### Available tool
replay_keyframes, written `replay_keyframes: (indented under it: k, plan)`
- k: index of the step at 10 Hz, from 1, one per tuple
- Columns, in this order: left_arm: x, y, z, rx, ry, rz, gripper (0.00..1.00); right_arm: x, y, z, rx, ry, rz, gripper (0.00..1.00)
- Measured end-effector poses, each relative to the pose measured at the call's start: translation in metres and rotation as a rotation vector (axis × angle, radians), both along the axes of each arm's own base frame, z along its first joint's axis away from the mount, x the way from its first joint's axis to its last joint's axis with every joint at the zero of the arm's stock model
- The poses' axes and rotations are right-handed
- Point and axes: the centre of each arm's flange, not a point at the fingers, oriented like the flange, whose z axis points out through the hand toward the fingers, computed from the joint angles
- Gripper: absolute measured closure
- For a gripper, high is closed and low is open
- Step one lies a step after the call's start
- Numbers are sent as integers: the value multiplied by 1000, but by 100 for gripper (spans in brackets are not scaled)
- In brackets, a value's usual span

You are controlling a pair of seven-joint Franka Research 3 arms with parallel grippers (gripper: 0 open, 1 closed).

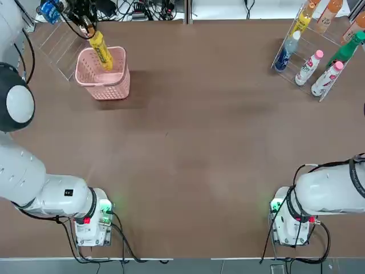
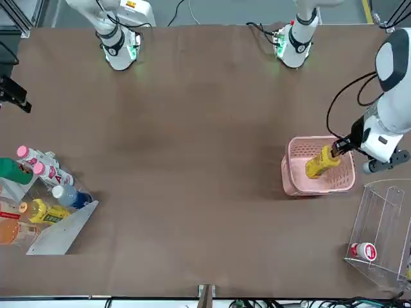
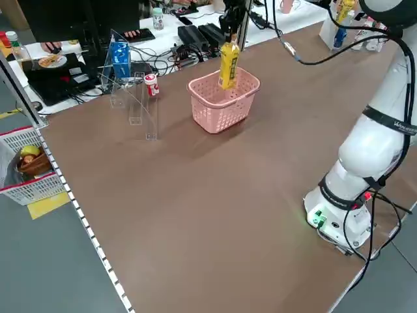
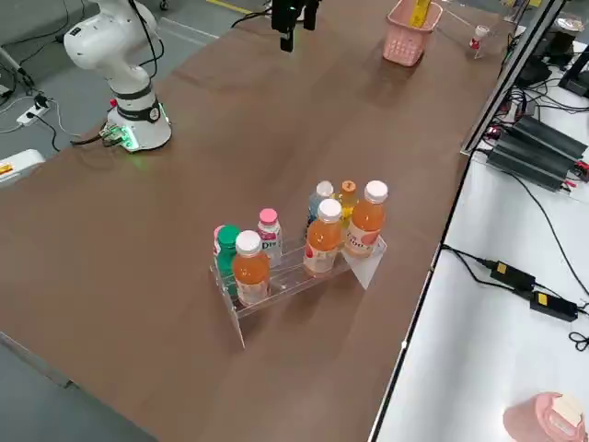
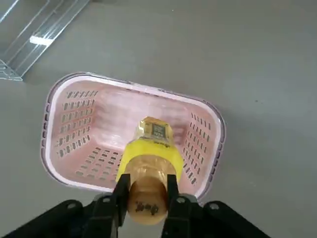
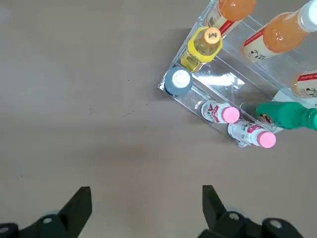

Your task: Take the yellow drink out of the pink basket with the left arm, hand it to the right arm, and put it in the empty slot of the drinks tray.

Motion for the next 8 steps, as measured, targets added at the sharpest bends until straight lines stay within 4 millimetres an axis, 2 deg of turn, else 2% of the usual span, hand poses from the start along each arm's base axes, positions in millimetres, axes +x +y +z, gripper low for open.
replay_keyframes:
  k: [5, 8]
  plan:
    - [-3, -10, 49, -2, 4, -23, 66, 0, 0, 0, 0, -1, 0, 1]
    - [-4, -56, 68, -16, 12, -45, 66, 1, 0, 1, 0, -6, 0, 1]
